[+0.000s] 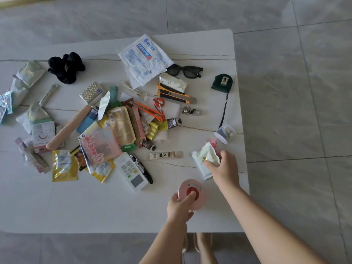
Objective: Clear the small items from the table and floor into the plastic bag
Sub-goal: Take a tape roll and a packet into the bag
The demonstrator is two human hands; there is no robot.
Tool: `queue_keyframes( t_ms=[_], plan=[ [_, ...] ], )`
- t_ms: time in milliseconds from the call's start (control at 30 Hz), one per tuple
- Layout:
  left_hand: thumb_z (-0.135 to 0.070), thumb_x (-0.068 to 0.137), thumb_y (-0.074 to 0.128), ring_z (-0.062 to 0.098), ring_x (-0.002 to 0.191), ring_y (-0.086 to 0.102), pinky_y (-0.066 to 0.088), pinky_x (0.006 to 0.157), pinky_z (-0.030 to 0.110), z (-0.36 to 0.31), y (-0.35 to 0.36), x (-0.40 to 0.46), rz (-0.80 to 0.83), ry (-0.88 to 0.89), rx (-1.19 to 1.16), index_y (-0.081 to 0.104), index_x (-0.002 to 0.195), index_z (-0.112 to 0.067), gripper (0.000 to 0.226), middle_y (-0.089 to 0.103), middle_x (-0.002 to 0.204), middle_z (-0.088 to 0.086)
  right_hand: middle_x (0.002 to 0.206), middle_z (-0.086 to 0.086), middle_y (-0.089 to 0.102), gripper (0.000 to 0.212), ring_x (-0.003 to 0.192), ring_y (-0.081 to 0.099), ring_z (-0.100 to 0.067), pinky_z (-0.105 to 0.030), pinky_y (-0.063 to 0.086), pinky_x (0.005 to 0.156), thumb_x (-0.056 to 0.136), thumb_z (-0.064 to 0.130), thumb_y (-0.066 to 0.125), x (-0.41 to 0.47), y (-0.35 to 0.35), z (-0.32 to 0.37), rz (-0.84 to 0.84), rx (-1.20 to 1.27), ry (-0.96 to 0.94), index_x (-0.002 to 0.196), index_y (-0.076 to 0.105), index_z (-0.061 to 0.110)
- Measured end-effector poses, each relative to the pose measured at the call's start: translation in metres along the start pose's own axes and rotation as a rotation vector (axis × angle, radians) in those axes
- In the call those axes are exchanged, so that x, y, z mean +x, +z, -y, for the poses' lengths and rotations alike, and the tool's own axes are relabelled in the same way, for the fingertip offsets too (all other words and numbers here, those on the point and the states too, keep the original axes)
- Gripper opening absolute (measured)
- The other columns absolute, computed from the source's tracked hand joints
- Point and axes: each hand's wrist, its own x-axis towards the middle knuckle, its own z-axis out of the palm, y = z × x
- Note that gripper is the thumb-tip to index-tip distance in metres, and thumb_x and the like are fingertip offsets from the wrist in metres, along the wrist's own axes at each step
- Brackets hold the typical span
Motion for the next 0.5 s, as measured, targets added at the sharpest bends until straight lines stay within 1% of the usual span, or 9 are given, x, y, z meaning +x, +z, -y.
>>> queue_keyframes(
  t_ms=[67, 133, 200, 233, 267, 367, 433, 500],
  plan=[
    [-0.017, 0.082, 0.071, 0.019, 0.089, 0.059, 0.053, 0.077, 0.035, 0.001, 0.008, 0.000, 0.004, 0.032, -0.034, 0.052, 0.105, -0.013, 0.030, 0.059, 0.099, 0.006, 0.092, -0.005, 0.057, 0.041, 0.085, 0.057, -0.025, -0.035, 0.049, 0.067, 0.073, 0.033, 0.077, 0.000, -0.002, -0.001, 0.016, 0.026, 0.025, 0.092, 0.048, 0.012],
    [-0.014, 0.082, 0.070, 0.016, 0.080, 0.056, 0.051, 0.072, 0.033, 0.000, 0.017, -0.001, -0.030, 0.060, -0.062, 0.048, 0.107, -0.012, 0.034, 0.056, 0.092, 0.003, 0.097, -0.003, 0.057, 0.047, 0.089, 0.057, -0.025, -0.037, 0.050, 0.072, 0.071, 0.031, 0.079, 0.001, -0.005, 0.000, 0.022, 0.059, 0.039, 0.100, 0.046, 0.013],
    [-0.012, 0.081, 0.071, 0.014, 0.078, 0.054, 0.052, 0.077, 0.036, -0.001, 0.026, -0.002, -0.088, 0.080, -0.053, 0.045, 0.106, -0.014, 0.036, 0.054, 0.090, 0.002, 0.105, -0.006, 0.058, 0.056, 0.097, 0.057, -0.026, -0.040, 0.050, 0.082, 0.069, 0.030, 0.080, 0.002, -0.005, 0.001, 0.029, 0.054, 0.060, 0.111, 0.048, 0.009],
    [-0.013, 0.080, 0.072, 0.014, 0.078, 0.053, 0.053, 0.081, 0.038, -0.001, 0.029, -0.003, -0.114, 0.083, -0.047, 0.044, 0.106, -0.015, 0.038, 0.053, 0.090, 0.002, 0.107, -0.008, 0.058, 0.058, 0.100, 0.056, -0.027, -0.042, 0.050, 0.086, 0.069, 0.030, 0.079, 0.003, -0.004, 0.000, 0.034, 0.033, 0.066, 0.113, 0.050, 0.007],
    [-0.013, 0.079, 0.073, 0.015, 0.079, 0.053, 0.053, 0.083, 0.038, -0.002, 0.032, -0.002, -0.134, 0.079, -0.045, 0.044, 0.106, -0.014, 0.039, 0.053, 0.090, 0.002, 0.107, -0.010, 0.058, 0.056, 0.101, 0.056, -0.028, -0.043, 0.049, 0.087, 0.069, 0.031, 0.079, 0.004, -0.003, 0.000, 0.045, 0.000, 0.065, 0.111, 0.052, 0.005],
    [-0.014, 0.078, 0.074, 0.020, 0.079, 0.053, 0.050, 0.076, 0.035, -0.005, 0.037, 0.000, -0.158, 0.026, -0.092, 0.046, 0.104, -0.008, 0.038, 0.051, 0.084, 0.003, 0.099, -0.012, 0.058, 0.042, 0.092, 0.058, -0.030, -0.041, 0.053, 0.077, 0.069, 0.035, 0.076, 0.005, -0.001, -0.002, 0.087, -0.049, 0.061, 0.093, 0.056, 0.006],
    [-0.012, 0.079, 0.073, 0.021, 0.077, 0.054, 0.050, 0.074, 0.035, -0.007, 0.037, 0.003, -0.139, -0.026, -0.143, 0.048, 0.102, -0.005, 0.035, 0.053, 0.083, 0.006, 0.099, -0.009, 0.054, 0.040, 0.088, 0.056, -0.027, -0.036, 0.049, 0.072, 0.072, 0.034, 0.075, 0.005, -0.003, -0.002, 0.110, -0.052, 0.064, 0.092, 0.052, 0.007],
    [-0.010, 0.079, 0.071, 0.024, 0.083, 0.057, 0.053, 0.073, 0.035, -0.008, 0.035, 0.006, -0.112, -0.064, -0.182, 0.049, 0.102, -0.004, 0.032, 0.055, 0.085, 0.009, 0.097, -0.007, 0.053, 0.039, 0.087, 0.055, -0.026, -0.033, 0.045, 0.068, 0.076, 0.033, 0.073, 0.005, -0.007, -0.002, 0.129, -0.036, 0.063, 0.094, 0.048, 0.008]
  ],
)
